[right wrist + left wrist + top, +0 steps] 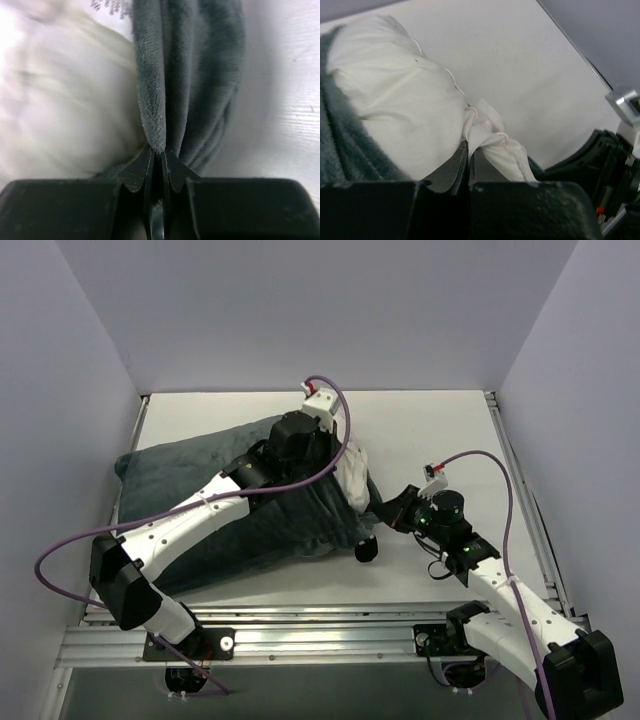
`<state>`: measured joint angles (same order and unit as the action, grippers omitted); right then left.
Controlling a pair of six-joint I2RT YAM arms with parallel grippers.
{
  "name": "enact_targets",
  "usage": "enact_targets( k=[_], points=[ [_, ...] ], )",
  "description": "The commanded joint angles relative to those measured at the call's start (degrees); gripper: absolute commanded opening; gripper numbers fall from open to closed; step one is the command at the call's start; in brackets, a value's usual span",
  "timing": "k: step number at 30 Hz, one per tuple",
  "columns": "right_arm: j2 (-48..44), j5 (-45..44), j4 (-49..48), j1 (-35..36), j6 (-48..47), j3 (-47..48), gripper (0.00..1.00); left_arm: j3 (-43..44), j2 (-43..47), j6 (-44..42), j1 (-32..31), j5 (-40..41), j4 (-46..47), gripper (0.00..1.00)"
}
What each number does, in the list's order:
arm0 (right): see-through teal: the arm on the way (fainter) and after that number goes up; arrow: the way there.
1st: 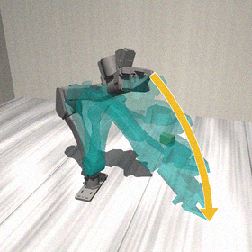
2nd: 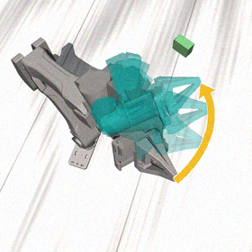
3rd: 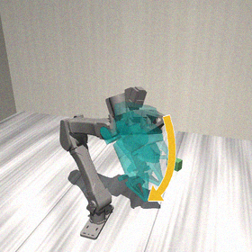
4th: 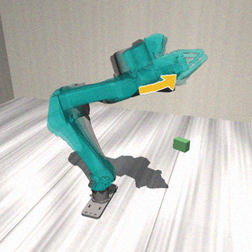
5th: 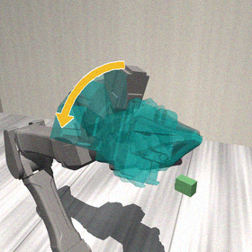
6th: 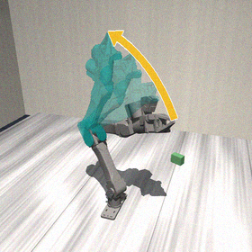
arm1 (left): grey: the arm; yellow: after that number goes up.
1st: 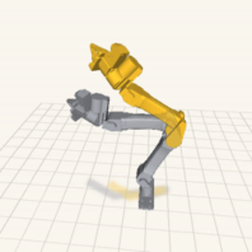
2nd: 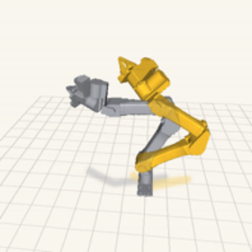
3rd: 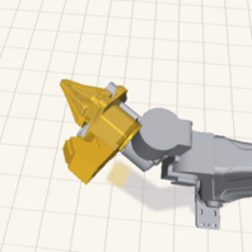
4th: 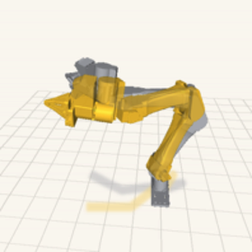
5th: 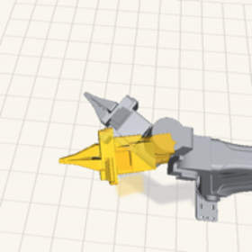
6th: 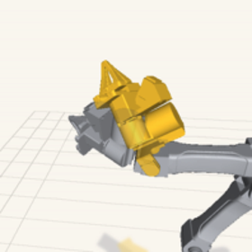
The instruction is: Remove the pillowcase from the pillow
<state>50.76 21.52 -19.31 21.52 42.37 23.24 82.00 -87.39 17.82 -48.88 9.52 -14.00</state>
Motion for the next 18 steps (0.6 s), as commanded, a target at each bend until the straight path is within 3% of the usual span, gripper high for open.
enact_targets(
  k=[1,7,10,14,17,18],
  points=[
    [-0.93,-3.06,12.72,-0.16,-1.41,-2.86,0.0,11.42,3.9,-1.04,5.9,15.78,16.2,0.02],
    [-0.49,-2.27,16.5,-2.09,-3.26,-2.15,0.0,10.29,4.86,2.3,8.98,23.7,15.05,0.02],
    [-0.23,-0.51,16.06,-2.18,-4.49,-1.63,0.0,9.77,4.43,3.88,8.72,18.28,15.4,0.02],
    [1.0,0.54,14.92,-1.39,-5.19,1.0,0.02,7.22,3.29,5.55,5.74,2.75,17.08,0.02],
    [1.88,0.72,15.0,-0.78,-5.72,3.72,0.14,4.06,2.67,5.29,1.26,-1.77,17.34,0.02],
    [1.97,0.54,15.7,-0.69,-6.07,4.61,0.25,1.61,2.84,5.2,0.2,-3.61,17.34,0.02]
  ],
)
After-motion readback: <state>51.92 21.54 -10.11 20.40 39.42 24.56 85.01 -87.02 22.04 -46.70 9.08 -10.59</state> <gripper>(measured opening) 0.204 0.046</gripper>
